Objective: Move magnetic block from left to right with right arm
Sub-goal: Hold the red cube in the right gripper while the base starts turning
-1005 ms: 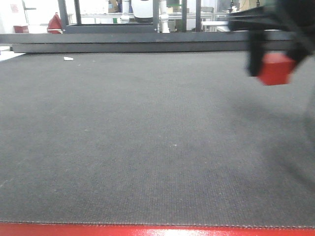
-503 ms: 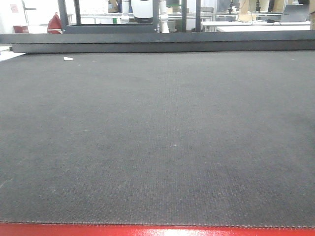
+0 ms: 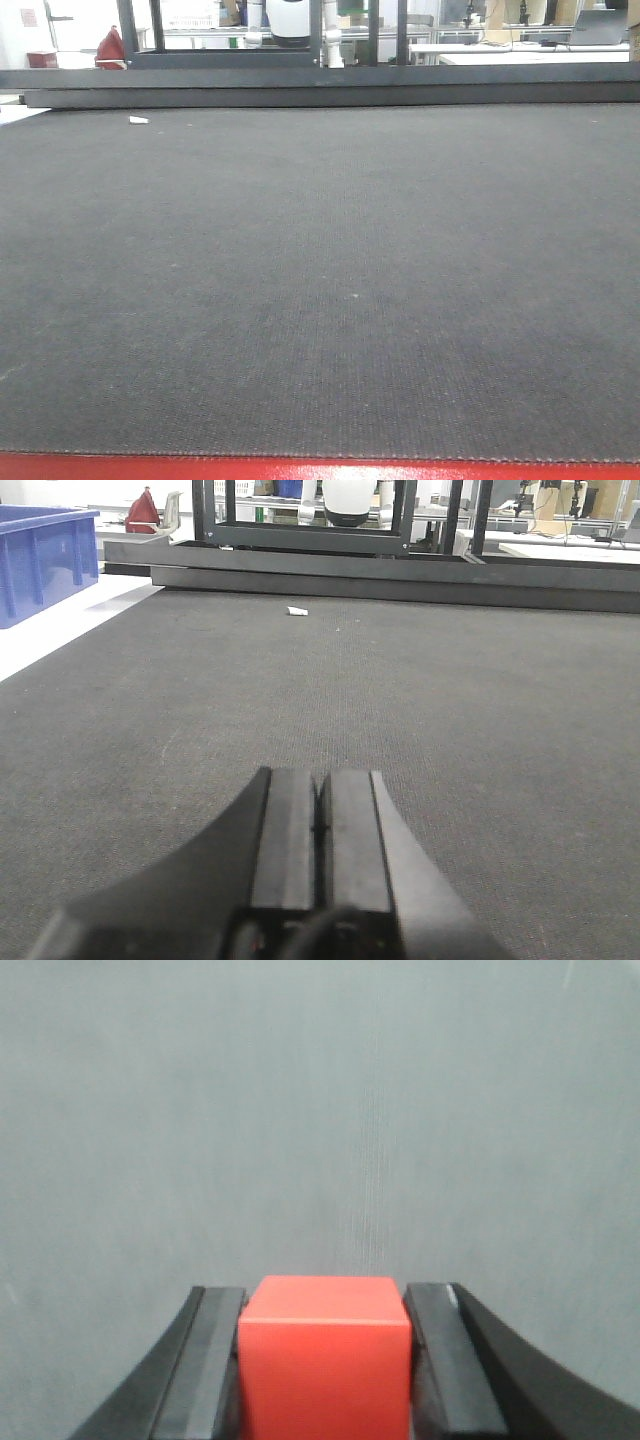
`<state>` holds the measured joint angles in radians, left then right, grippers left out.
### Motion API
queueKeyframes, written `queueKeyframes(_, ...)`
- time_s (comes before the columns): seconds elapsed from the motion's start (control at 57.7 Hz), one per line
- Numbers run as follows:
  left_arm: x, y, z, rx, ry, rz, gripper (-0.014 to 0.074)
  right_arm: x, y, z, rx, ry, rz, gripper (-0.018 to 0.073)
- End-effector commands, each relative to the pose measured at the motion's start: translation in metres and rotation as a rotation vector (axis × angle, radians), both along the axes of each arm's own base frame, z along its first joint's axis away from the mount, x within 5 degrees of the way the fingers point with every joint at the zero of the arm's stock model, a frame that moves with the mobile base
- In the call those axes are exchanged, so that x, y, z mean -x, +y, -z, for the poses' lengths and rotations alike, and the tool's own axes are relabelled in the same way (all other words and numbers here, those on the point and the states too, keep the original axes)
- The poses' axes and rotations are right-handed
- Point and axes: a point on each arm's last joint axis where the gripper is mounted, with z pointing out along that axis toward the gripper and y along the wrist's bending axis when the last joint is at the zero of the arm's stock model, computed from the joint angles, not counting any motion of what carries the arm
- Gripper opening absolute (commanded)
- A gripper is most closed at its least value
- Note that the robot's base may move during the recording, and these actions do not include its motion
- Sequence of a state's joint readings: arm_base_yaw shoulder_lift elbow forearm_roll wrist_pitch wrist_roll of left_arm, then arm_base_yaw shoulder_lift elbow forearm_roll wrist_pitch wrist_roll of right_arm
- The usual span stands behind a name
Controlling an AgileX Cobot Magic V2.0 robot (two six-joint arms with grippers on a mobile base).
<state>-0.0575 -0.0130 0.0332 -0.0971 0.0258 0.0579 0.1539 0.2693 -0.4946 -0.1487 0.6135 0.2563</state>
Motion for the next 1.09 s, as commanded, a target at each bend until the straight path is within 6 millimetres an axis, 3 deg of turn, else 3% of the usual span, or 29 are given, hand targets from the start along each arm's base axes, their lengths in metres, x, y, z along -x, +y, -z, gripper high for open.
queueKeyframes(0.0,0.001,0.001,-0.006,0.016,-0.086,-0.006,-0.0126,0.014,-0.003,-0.018,0.012,-0.164,-0.003,0.0234)
queueKeyframes(0.243,0.001,0.001,-0.006,0.016,-0.086,-0.006,-0.0126,0.04,-0.007,-0.021,-0.001,-0.273,0.006,0.0234)
queueKeyframes(1.075,0.001,0.001,-0.006,0.016,-0.086,-0.006,-0.0126,0.04,-0.007,-0.02,-0.001,-0.27,0.006,0.0234)
